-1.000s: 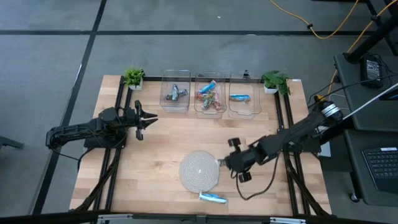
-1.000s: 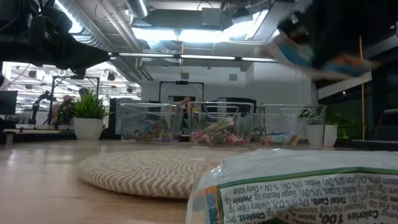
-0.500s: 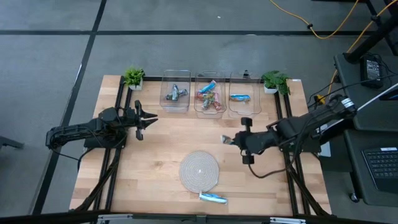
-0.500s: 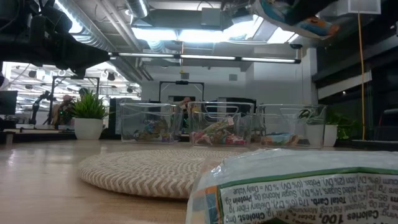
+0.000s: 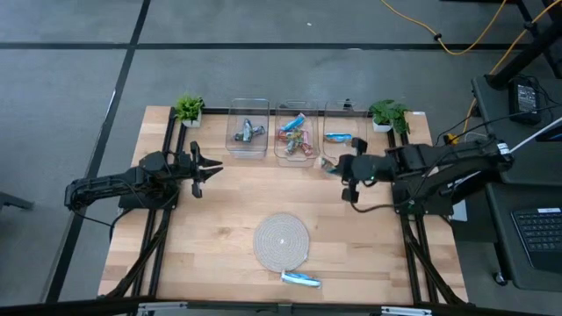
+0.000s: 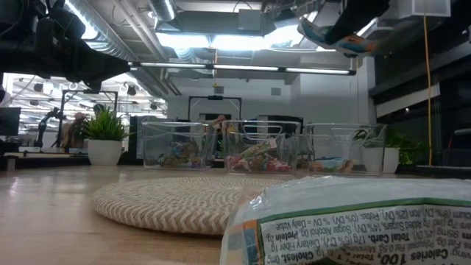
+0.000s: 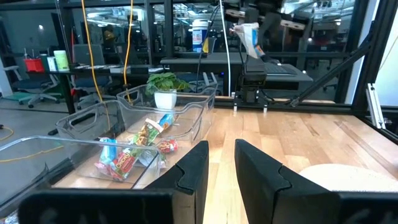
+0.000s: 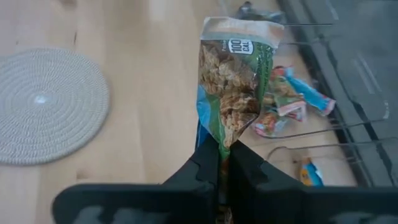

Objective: Pick and place Granola Bars by type
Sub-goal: Put the orange granola bar into the right transparent bin

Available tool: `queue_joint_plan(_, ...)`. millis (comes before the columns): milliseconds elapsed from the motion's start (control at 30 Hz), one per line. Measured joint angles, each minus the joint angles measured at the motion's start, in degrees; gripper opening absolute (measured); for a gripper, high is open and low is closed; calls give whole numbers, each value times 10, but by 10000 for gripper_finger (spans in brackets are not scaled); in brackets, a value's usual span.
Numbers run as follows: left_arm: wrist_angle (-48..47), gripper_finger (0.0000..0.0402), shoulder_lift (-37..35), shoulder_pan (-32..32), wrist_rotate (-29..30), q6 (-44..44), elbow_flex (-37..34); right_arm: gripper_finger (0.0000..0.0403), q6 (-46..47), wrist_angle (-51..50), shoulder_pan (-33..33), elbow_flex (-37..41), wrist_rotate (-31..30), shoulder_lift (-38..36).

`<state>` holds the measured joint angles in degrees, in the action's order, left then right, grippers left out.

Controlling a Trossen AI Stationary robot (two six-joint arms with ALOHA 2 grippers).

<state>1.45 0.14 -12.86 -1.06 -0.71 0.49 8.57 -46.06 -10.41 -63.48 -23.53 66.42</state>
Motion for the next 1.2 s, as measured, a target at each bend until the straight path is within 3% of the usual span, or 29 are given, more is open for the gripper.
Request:
queue_joint_plan(200, 0, 72, 0, 0, 0, 0, 0, 22, -48, -22, 47, 0, 3, -18)
queue_joint_plan(767, 0, 72, 0, 0, 0, 0, 0, 23, -100, -35, 281, 2, 32, -23)
queue_joint_plan(1000, 0, 72, 0, 0, 0, 0, 0, 23, -122, 34, 369, 61, 130, -25)
queue_joint_plan(1200, 0, 72, 0, 0, 0, 0, 0, 23, -136, 108, 402, 141, 143, -25)
